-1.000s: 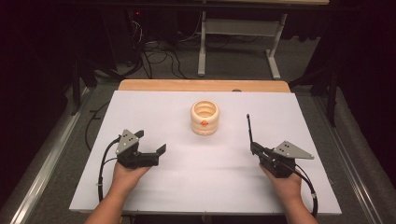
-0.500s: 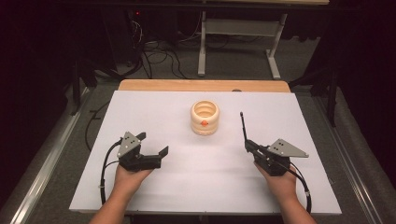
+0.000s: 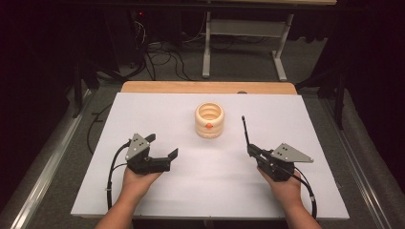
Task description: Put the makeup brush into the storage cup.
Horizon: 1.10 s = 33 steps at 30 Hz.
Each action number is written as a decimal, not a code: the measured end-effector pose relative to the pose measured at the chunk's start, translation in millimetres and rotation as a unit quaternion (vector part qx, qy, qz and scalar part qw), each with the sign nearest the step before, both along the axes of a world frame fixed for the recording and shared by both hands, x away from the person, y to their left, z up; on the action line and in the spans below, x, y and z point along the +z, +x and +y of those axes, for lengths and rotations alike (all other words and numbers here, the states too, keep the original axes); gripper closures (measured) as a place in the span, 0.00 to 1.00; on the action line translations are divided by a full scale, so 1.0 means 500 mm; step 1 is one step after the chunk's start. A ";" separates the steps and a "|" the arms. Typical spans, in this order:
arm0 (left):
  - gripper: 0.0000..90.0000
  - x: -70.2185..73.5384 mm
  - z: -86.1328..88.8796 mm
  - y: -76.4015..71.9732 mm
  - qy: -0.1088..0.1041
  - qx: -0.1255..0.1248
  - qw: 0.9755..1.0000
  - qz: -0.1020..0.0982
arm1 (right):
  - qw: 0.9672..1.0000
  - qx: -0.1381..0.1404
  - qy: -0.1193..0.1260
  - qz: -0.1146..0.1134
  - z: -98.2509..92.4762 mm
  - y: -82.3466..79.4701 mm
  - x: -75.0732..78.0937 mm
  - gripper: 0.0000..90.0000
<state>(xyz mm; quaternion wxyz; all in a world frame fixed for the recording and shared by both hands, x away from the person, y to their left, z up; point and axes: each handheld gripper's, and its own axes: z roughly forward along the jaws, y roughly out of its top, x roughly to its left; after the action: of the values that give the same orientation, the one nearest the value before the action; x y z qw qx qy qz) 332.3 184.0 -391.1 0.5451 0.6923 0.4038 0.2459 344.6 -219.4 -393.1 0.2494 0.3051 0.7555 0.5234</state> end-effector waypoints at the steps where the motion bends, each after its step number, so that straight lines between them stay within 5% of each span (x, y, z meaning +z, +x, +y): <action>1: 0.03 0.001 -0.001 0.000 -0.001 0.000 1.000 0.000 | 1.000 0.001 -0.002 0.001 0.002 0.000 0.000 0.96; 12: 0.04 0.014 -0.012 0.014 -0.018 0.005 1.000 0.001 | 1.000 0.017 -0.006 0.001 0.031 0.000 -0.002 0.96; 33: 0.05 0.047 -0.065 0.036 0.005 -0.022 1.000 -0.012 | 0.999 0.033 -0.027 0.003 0.060 -0.001 -0.015 0.96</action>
<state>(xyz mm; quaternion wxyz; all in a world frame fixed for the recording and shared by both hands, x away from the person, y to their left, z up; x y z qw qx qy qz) 350.2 151.6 -367.6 0.5517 0.7007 0.3810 0.2439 343.9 -189.6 -400.4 0.2378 0.2751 0.7796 0.5100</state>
